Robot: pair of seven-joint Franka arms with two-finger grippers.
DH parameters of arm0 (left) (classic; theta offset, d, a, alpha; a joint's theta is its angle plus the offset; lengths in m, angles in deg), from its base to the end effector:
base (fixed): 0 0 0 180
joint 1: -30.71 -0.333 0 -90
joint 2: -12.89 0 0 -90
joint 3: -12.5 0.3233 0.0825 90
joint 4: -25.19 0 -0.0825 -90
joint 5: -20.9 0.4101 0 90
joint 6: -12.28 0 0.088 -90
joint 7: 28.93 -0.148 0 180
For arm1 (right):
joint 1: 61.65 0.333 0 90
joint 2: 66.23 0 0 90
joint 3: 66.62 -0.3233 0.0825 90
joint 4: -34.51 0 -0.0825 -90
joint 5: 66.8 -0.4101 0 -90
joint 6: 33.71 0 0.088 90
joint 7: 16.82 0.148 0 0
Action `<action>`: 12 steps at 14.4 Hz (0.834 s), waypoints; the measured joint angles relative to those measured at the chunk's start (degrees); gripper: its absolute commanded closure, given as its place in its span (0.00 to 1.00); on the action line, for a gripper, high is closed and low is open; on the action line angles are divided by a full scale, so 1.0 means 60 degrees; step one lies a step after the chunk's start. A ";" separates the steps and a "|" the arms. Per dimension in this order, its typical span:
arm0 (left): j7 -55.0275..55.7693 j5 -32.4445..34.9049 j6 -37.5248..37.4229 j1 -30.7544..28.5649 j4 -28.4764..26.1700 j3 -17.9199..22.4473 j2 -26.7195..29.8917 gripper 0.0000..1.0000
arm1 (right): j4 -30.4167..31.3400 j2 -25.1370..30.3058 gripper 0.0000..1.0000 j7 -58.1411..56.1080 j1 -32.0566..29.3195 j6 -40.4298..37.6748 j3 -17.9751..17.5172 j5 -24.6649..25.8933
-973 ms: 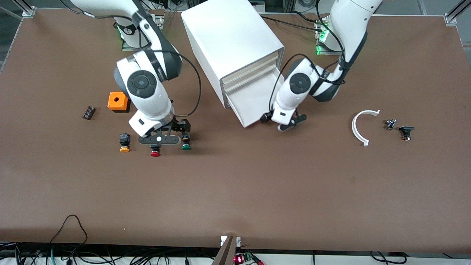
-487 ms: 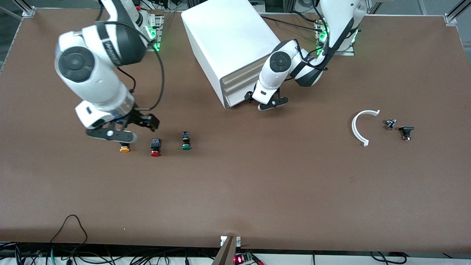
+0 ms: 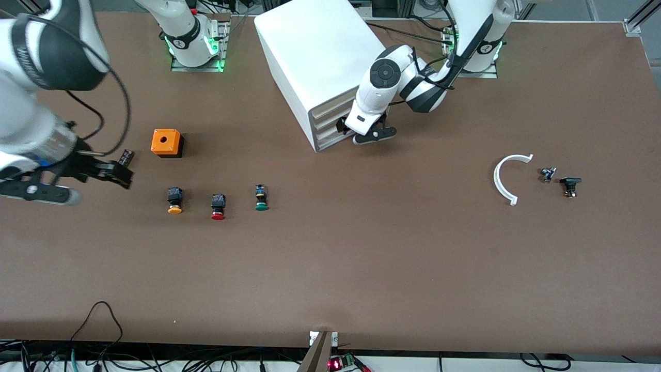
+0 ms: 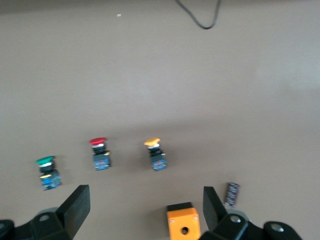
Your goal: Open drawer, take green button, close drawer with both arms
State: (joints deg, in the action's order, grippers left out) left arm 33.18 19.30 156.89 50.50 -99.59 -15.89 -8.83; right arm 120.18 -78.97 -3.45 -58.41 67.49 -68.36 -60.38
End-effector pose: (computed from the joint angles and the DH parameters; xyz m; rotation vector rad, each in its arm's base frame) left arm 0.3808 -0.4403 0.1823 2.9813 0.4457 -0.2309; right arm 0.6636 0.0418 0.5090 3.0391 -0.1951 0.0986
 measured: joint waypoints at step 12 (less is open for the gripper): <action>-0.4294 0.0063 -0.2030 -0.3874 0.0903 0.1369 0.3856 0.00 | 0.1015 0.1605 0.00 -0.2609 -0.0401 -0.1181 0.1248 -0.0495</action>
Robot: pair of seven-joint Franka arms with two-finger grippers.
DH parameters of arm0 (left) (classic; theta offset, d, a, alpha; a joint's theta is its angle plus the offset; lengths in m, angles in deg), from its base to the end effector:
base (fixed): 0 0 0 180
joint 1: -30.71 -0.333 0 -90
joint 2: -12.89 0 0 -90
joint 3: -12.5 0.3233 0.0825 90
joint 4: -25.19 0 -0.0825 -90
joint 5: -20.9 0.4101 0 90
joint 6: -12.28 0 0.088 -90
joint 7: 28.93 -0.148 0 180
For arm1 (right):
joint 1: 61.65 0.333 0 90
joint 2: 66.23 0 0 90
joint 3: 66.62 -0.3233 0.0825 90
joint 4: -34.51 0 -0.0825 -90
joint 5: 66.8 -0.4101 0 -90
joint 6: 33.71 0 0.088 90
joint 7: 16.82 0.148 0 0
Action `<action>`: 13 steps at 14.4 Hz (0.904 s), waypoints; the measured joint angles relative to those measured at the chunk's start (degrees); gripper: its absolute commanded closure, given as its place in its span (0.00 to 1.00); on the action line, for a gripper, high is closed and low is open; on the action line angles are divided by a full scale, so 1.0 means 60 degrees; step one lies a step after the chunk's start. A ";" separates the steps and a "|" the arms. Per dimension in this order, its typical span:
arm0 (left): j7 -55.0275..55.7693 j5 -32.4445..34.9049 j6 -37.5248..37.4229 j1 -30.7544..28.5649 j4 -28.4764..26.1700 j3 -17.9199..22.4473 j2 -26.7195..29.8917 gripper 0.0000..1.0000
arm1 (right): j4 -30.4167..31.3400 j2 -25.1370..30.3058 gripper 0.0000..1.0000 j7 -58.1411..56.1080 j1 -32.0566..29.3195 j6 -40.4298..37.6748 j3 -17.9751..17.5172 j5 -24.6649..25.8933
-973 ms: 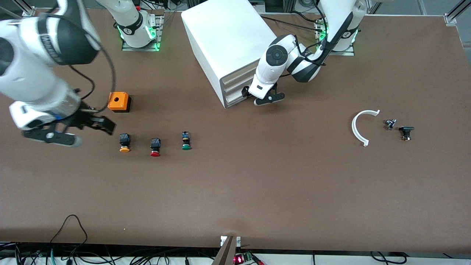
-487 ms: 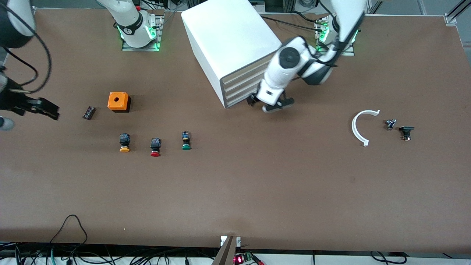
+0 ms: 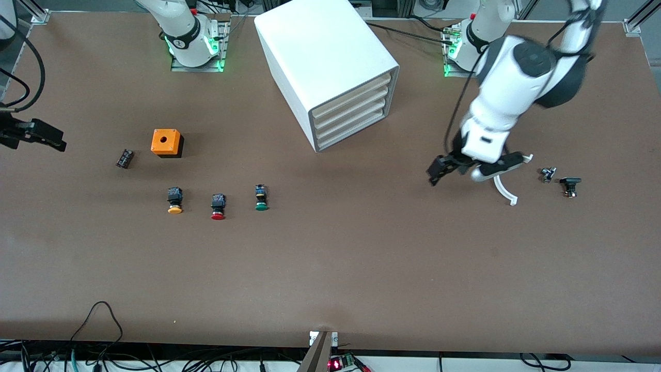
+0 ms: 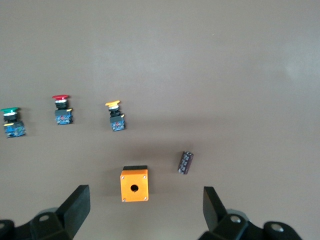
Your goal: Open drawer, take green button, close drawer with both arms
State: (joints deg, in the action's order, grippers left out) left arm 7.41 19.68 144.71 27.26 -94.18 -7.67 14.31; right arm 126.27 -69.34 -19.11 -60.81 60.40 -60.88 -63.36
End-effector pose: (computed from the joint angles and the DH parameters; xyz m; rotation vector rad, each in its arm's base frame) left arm 0.5720 -0.1736 0.4167 2.9563 0.5286 0.3333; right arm 0.5987 -0.0586 0.5500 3.0765 -0.0627 -0.0263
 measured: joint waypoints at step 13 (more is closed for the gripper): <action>-0.5876 0.0000 -0.5173 0.0164 0.2388 0.2838 0.1361 0.00 | 0.1193 0.1136 0.00 0.0350 0.0003 -0.0087 -0.0036 -0.0078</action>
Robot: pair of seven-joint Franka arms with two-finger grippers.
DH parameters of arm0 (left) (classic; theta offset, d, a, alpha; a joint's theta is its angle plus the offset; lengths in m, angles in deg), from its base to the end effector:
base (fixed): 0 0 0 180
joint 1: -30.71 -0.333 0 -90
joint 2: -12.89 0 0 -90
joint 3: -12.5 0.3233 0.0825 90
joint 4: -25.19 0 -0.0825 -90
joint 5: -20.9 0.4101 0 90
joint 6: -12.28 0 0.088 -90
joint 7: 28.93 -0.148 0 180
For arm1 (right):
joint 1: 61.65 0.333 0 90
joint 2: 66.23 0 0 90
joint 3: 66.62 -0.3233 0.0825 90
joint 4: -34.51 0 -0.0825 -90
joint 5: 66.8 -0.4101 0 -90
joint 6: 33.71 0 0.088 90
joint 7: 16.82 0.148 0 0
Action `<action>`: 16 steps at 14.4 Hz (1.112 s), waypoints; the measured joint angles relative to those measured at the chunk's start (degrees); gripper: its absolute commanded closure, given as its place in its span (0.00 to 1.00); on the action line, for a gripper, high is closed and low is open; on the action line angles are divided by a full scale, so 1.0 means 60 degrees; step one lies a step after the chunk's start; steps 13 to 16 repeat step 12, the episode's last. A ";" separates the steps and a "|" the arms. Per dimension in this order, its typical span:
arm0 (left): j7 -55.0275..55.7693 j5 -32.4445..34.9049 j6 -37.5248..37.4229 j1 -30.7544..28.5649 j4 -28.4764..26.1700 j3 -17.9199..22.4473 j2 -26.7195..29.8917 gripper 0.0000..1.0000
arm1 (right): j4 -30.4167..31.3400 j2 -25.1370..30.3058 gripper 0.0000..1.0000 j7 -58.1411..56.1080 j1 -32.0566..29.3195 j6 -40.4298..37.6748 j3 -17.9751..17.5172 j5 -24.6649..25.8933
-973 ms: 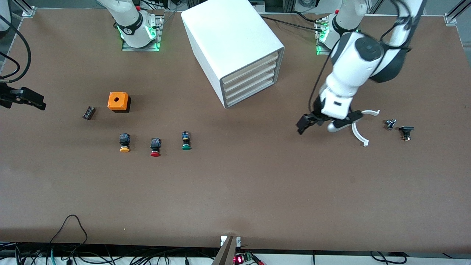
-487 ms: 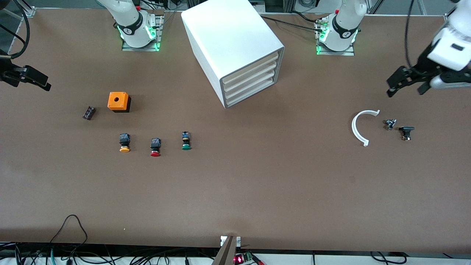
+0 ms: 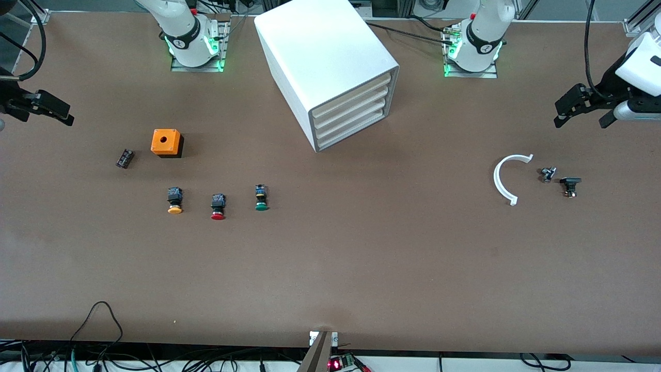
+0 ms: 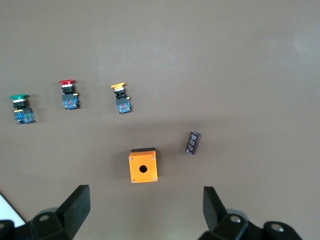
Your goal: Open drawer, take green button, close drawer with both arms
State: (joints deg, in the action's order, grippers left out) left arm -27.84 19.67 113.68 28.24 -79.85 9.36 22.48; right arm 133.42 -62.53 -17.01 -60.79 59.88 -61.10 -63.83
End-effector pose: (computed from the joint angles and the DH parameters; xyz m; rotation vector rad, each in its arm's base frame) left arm 0.5464 -0.0109 0.5705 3.1237 0.0168 0.1617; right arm 0.5587 -0.0542 0.5554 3.0949 -0.1142 -0.0472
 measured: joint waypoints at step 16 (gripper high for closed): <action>-0.0017 0.0000 -0.0091 0.0006 0.0121 -0.0116 -0.0123 0.00 | 0.0046 0.0084 0.00 -0.0015 0.0000 -0.0019 0.0003 0.0000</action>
